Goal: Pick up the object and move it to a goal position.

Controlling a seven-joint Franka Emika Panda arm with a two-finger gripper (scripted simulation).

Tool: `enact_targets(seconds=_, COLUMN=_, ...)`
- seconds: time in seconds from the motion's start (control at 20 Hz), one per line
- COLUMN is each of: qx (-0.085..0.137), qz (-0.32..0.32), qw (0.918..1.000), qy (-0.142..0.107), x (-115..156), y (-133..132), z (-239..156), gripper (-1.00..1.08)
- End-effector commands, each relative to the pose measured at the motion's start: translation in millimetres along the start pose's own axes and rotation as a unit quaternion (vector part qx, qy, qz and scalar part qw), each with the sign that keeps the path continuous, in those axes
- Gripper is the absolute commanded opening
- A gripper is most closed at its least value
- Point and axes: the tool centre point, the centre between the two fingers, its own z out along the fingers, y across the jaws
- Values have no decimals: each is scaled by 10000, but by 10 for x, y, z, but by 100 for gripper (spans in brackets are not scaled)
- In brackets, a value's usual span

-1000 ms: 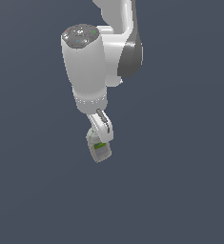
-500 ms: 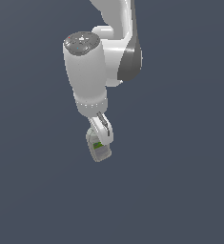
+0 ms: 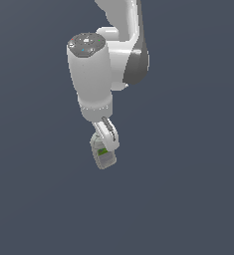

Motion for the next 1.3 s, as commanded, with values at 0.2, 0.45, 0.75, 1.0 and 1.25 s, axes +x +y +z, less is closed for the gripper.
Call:
enact_targets(seconds=0.2, qx=2, qz=-2, qw=10000, qy=0, x=-208, y=9, z=-33, gripper=-100)
enact_targets(seconds=0.45, qx=0, qz=-3, qw=10000, qy=0, x=-574, y=23, z=-88, gripper=-100)
enact_targets(seconds=0.75, qx=-7, qz=-3, qw=10000, qy=2, x=-1099, y=34, z=-166, gripper=-100)
enact_targets(seconds=1.0, qx=-7, qz=-1, qw=10000, qy=0, x=-1388, y=32, z=-214, gripper=-100)
enact_targets(seconds=1.25, qx=-7, qz=0, qw=10000, qy=-2, x=-1485, y=26, z=-232, gripper=-100)
